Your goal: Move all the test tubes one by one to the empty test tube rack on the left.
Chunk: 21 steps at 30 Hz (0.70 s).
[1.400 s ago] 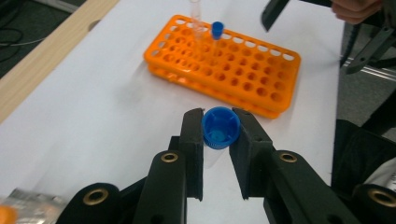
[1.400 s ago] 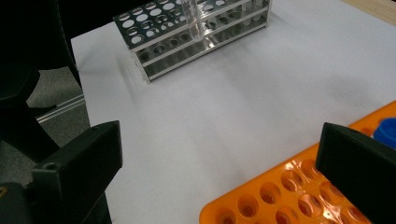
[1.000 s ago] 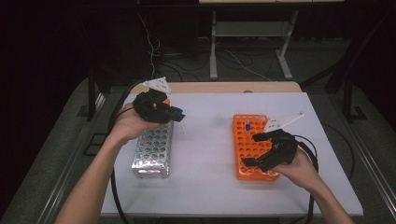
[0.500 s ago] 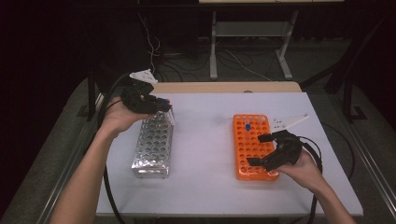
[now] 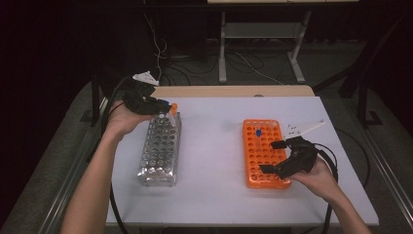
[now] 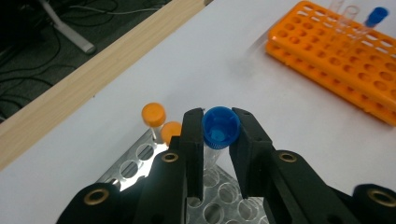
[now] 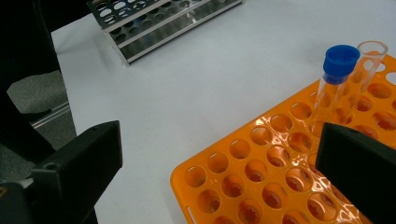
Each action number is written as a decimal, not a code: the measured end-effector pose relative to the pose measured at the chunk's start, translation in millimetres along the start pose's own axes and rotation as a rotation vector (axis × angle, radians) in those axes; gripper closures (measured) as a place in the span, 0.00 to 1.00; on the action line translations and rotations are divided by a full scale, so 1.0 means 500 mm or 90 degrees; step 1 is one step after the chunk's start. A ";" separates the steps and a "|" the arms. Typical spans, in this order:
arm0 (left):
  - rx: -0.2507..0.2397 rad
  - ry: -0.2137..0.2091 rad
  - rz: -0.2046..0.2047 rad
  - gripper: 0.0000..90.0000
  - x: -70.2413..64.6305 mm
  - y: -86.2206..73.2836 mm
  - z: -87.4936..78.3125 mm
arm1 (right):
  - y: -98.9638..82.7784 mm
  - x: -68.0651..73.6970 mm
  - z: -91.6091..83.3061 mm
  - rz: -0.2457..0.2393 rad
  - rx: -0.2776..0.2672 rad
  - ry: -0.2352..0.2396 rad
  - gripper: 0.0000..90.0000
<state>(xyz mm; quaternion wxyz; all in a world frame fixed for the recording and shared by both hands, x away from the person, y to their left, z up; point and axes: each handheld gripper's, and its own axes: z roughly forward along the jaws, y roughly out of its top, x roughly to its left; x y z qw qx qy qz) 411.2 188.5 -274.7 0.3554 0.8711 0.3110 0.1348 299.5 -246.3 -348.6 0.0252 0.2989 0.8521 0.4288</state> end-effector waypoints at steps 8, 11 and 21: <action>-0.008 0.010 -0.034 0.82 0.024 -0.028 0.028 | -0.007 -0.003 0.002 0.006 0.000 0.001 0.00; -0.012 0.009 -0.046 0.82 0.031 -0.035 0.035 | -0.009 -0.005 0.001 0.008 -0.001 -0.001 0.00; 0.001 0.005 -0.046 0.82 0.031 -0.051 0.067 | -0.016 -0.008 -0.001 0.012 -0.004 -0.002 0.00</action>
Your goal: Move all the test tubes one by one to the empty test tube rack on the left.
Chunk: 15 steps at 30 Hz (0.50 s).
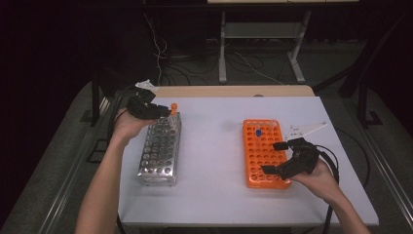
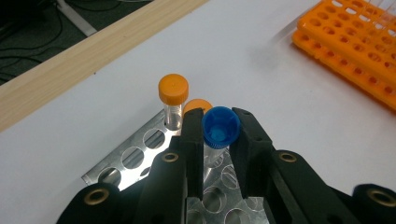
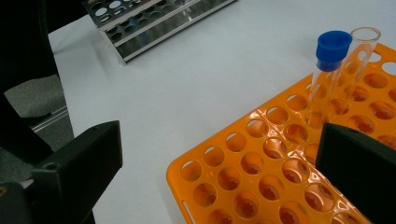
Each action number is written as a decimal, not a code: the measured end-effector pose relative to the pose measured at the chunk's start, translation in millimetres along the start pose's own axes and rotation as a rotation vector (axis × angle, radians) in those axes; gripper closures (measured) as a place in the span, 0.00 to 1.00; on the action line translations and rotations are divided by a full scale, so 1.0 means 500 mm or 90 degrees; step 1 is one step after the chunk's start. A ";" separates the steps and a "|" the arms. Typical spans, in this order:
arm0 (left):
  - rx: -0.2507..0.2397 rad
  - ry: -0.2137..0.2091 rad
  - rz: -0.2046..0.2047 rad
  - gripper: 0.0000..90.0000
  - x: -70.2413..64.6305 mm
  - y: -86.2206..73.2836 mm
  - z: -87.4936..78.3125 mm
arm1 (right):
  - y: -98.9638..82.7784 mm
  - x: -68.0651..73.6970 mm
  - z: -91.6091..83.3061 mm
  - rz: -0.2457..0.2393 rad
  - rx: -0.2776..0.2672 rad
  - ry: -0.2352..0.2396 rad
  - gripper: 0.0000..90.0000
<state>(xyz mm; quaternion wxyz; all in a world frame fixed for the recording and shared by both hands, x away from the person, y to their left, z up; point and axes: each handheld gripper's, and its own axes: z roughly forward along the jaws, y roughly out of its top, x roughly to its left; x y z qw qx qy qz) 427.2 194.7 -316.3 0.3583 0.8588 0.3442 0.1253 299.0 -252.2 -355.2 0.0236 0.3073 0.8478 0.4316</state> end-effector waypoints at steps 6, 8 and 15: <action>0.018 -0.006 0.008 0.82 -0.005 -0.004 0.019 | -0.004 -0.002 0.002 0.003 0.000 0.001 0.00; 0.019 -0.008 0.010 0.82 -0.007 -0.004 0.021 | -0.005 -0.003 0.002 0.004 0.000 0.001 0.00; 0.017 -0.019 -0.012 0.71 -0.013 -0.003 0.018 | -0.010 -0.006 0.003 0.009 -0.001 0.001 0.00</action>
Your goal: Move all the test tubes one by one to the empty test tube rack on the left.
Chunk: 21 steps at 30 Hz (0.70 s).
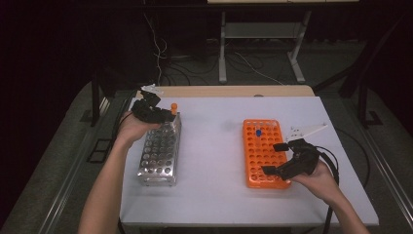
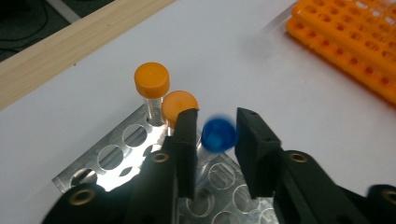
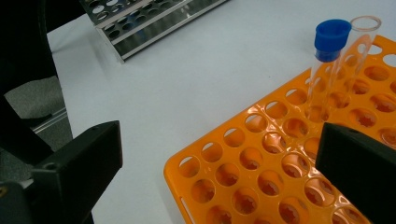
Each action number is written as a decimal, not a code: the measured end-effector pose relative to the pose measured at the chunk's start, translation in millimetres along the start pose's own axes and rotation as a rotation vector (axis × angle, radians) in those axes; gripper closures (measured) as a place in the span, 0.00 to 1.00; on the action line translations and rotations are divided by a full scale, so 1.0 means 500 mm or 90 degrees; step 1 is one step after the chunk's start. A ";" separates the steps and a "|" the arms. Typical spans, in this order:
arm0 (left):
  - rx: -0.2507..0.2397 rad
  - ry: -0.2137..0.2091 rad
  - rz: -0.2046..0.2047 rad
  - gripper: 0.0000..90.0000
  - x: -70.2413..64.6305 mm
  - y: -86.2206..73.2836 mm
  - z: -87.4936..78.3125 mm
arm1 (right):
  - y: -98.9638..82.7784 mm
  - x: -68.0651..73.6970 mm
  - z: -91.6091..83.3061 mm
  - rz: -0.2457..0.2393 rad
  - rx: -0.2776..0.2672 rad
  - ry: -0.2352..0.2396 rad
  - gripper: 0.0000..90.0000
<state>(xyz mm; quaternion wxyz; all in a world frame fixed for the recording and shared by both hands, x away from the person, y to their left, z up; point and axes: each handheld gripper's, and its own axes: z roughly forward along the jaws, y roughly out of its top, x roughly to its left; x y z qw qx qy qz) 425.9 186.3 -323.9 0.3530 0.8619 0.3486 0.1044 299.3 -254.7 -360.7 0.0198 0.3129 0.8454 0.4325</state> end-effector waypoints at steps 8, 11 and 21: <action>-0.014 -0.006 -0.020 0.51 -0.010 0.000 -0.030 | -0.002 -0.006 0.000 0.007 0.000 -0.003 0.00; -0.023 -0.013 -0.023 0.45 -0.019 0.001 -0.043 | -0.001 -0.010 0.003 0.008 0.001 -0.005 0.00; -0.050 -0.034 -0.019 0.20 -0.071 0.001 -0.071 | 0.010 -0.035 0.015 0.015 0.008 -0.018 0.00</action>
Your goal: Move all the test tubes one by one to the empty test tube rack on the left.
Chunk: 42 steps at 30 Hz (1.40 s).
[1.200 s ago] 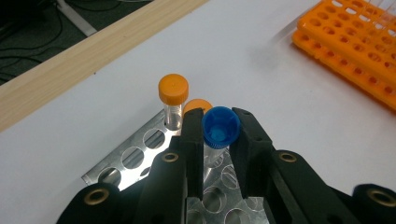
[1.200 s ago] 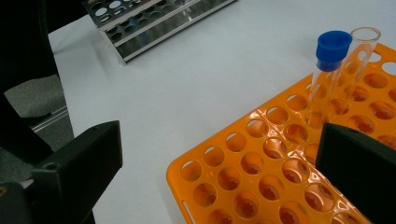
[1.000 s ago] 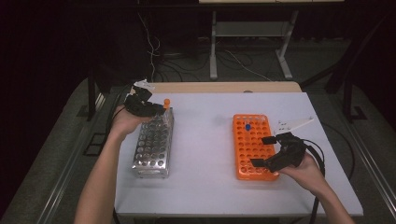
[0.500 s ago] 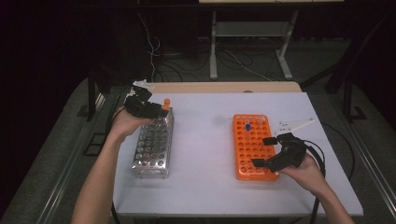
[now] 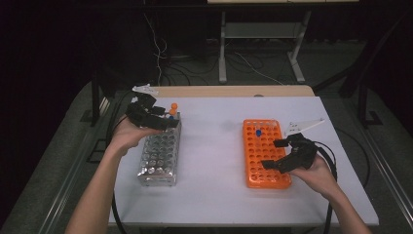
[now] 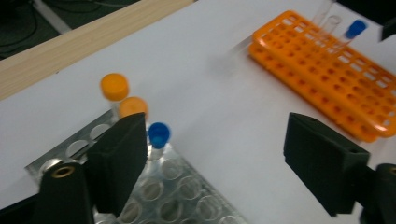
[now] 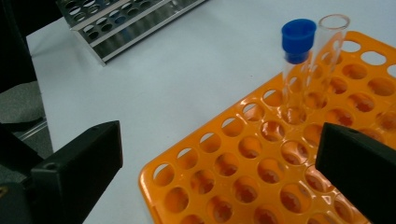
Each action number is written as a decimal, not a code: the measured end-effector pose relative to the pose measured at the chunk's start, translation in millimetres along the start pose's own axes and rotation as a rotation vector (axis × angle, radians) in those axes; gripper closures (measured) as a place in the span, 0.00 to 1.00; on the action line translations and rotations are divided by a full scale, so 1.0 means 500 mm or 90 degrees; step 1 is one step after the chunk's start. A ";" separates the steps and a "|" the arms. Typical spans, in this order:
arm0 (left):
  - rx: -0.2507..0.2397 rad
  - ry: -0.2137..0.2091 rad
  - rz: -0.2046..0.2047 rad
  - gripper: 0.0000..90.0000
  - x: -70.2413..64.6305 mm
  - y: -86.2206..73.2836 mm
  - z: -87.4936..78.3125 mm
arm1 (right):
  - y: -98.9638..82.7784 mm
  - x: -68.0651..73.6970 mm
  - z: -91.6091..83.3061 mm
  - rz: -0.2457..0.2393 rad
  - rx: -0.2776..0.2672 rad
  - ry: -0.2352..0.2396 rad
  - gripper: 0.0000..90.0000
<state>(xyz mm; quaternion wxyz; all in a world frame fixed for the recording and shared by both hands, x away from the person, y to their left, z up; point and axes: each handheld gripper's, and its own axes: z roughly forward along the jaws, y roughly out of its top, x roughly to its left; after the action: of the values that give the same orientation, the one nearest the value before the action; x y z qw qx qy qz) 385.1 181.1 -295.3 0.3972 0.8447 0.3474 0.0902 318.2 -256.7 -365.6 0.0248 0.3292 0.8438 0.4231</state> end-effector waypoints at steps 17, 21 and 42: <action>-0.018 -0.026 0.033 0.00 -0.086 -0.021 0.011 | 0.014 -0.044 0.037 0.000 0.024 -0.021 0.25; -0.017 -0.037 0.051 0.00 -0.103 -0.020 0.018 | 0.015 -0.053 0.048 -0.002 0.026 -0.028 0.33; 0.005 -0.067 0.101 0.00 -0.158 -0.012 0.047 | 0.025 -0.069 0.099 -0.015 0.030 -0.117 0.75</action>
<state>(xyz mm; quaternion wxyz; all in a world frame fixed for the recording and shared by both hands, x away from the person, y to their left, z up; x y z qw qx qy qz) 333.4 117.4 -305.7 0.4031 0.8747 0.2582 0.0759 367.6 -236.7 -396.4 0.0996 0.3572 0.8515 0.3708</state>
